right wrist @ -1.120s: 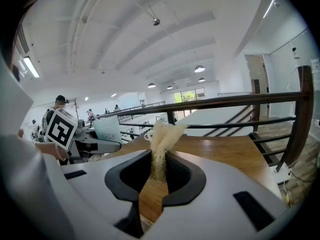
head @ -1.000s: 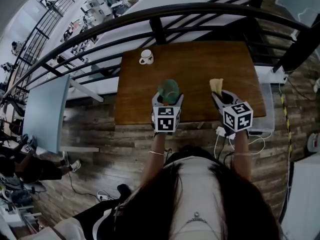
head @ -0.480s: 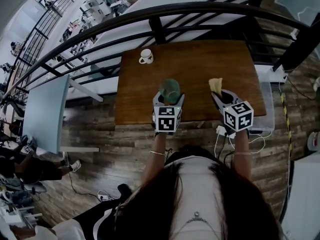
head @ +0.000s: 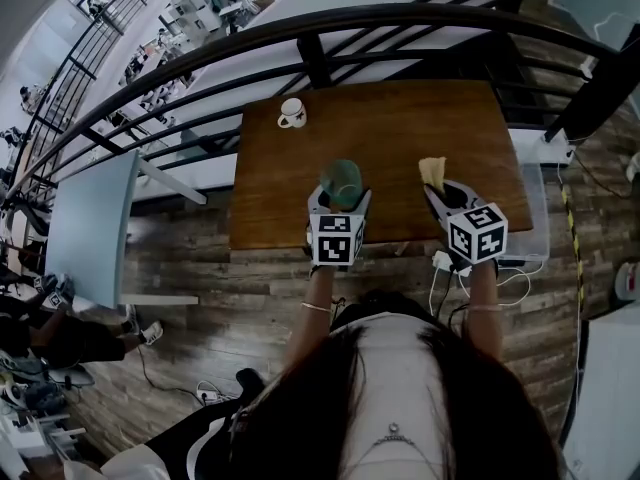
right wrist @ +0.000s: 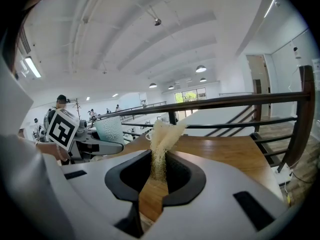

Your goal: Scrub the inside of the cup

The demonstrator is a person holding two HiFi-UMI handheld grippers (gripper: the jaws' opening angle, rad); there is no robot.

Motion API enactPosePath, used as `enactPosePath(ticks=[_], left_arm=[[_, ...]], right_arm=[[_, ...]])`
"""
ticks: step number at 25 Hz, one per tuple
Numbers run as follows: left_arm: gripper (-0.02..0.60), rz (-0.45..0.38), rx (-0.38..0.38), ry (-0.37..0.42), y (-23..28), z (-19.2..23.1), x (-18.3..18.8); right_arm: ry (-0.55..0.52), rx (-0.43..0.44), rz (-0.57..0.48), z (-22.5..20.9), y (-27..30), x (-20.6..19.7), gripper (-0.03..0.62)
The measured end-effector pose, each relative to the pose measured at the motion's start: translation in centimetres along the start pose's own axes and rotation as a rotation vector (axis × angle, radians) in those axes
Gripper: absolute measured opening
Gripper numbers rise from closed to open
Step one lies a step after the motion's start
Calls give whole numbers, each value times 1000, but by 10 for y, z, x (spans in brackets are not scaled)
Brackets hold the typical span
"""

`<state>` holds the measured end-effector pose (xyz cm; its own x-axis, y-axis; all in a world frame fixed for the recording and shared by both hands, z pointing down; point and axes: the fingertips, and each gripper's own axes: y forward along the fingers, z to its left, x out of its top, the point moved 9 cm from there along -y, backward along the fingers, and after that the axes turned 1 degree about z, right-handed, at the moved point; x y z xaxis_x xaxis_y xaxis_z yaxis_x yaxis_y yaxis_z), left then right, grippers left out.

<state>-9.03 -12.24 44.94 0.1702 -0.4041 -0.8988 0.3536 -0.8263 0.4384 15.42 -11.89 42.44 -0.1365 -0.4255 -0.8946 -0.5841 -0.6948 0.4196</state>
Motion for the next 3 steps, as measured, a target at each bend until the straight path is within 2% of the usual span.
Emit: enactPosePath(ticks=[3], left_arm=[[342, 2, -3, 0, -1, -2, -3]], right_arm=[[1, -2, -3, 1, -2, -1, 81]])
